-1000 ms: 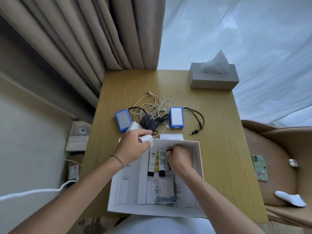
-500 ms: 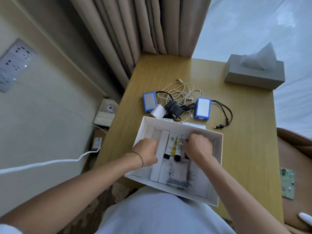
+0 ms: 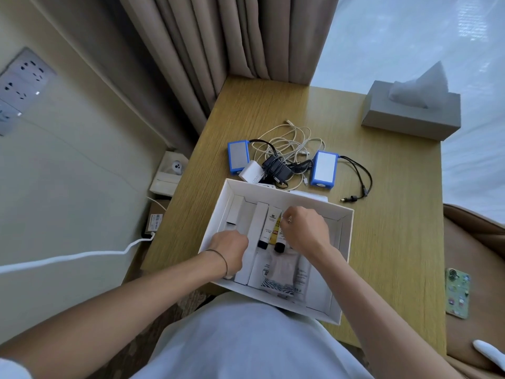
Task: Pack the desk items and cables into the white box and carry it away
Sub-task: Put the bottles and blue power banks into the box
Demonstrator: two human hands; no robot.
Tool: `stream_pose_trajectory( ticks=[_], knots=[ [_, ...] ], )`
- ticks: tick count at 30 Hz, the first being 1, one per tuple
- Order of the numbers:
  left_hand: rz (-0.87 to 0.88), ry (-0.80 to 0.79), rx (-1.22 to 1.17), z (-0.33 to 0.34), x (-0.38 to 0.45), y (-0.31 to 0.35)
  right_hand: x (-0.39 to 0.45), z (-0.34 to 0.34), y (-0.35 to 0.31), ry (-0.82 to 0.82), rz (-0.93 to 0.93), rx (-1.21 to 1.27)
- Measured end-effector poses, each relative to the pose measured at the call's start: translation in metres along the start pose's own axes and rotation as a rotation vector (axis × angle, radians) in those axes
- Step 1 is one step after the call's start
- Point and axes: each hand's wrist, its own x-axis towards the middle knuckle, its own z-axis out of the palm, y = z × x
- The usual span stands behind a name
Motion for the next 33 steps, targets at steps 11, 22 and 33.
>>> stream_pose_trajectory(
  ticks=[11, 22, 33],
  knots=[
    [0.112, 0.27, -0.397, -0.027, -0.014, -0.01, 0.02, -0.043, -0.033, 0.107, -0.104, 0.246],
    [0.13, 0.621, -0.818, -0.128, 0.027, -0.077, 0.117, -0.045, -0.083, -0.063, -0.164, -0.028],
    [-0.019, 0.541, -0.982, -0.113, 0.073, -0.128, 0.178, 0.0, -0.127, -0.12, -0.163, -0.533]
  ],
)
